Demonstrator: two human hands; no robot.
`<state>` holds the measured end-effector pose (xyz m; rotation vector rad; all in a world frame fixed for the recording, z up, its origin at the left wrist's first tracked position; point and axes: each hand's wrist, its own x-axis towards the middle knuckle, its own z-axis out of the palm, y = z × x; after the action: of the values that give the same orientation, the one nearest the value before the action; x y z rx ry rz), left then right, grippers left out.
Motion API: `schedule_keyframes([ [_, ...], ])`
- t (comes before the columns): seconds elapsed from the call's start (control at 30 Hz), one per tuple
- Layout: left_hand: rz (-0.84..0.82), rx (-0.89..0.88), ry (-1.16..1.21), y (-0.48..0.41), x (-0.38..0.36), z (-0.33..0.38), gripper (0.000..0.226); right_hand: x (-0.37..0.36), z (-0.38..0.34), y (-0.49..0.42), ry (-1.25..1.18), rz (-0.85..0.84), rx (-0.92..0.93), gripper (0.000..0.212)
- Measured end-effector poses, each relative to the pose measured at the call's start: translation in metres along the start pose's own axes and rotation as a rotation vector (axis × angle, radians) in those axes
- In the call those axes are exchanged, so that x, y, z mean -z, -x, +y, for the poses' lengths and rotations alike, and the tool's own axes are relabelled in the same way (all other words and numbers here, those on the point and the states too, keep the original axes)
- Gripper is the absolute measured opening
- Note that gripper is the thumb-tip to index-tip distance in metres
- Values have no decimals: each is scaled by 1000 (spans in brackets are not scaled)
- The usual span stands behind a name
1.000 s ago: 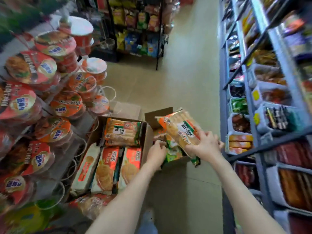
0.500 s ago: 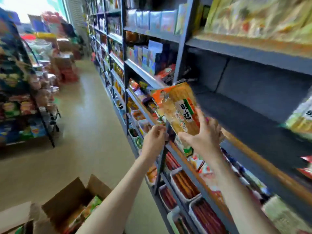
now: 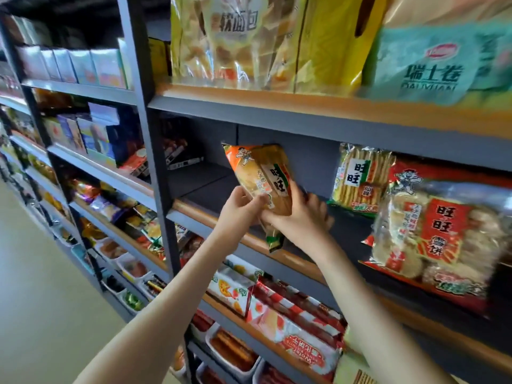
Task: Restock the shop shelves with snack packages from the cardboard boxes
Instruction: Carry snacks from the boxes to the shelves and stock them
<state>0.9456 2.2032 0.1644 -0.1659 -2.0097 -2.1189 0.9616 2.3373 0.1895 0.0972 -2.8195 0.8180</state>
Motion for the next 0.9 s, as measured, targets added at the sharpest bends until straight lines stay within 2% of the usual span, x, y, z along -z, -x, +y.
schedule_keyframes([
  [0.1, -101, 53, 46, -39, -5, -7, 25, -3, 12, -21, -24, -25, -69, 98],
  [0.17, -228, 67, 34, -63, -6, -11, 30, -7, 22, -35, -30, 19, -119, 103],
  [0.27, -550, 33, -29, -92, -7, -17, 37, -14, 36, -51, 42, 116, -201, 119],
  [0.33, -766, -21, -131, -108, -15, -18, 45, -20, 44, -57, -16, 183, -245, 127],
  [0.4, -872, -33, -190, -120, -28, -20, 49, -25, 51, -60, -81, 265, -281, 126],
  [0.53, -920, 4, -204, -141, -56, -32, 51, -22, 61, -67, 106, 373, -391, 116],
  [0.6, -885, -95, -390, -148, -71, -39, 52, -17, 68, -72, 213, 369, -456, 117],
  [0.67, -797, -189, -580, -151, -83, -39, 33, -14, 70, -76, 286, 350, -515, 115],
  [0.73, -754, -217, -622, -157, -93, -39, 23, -11, 72, -80, 311, 337, -551, 114],
  [0.83, -688, -277, -647, -165, -102, -39, 44, -9, 79, -82, 427, 322, -559, 115],
  [0.9, -637, -289, -654, -170, -110, -44, 53, -10, 85, -83, 526, 324, -559, 108],
])
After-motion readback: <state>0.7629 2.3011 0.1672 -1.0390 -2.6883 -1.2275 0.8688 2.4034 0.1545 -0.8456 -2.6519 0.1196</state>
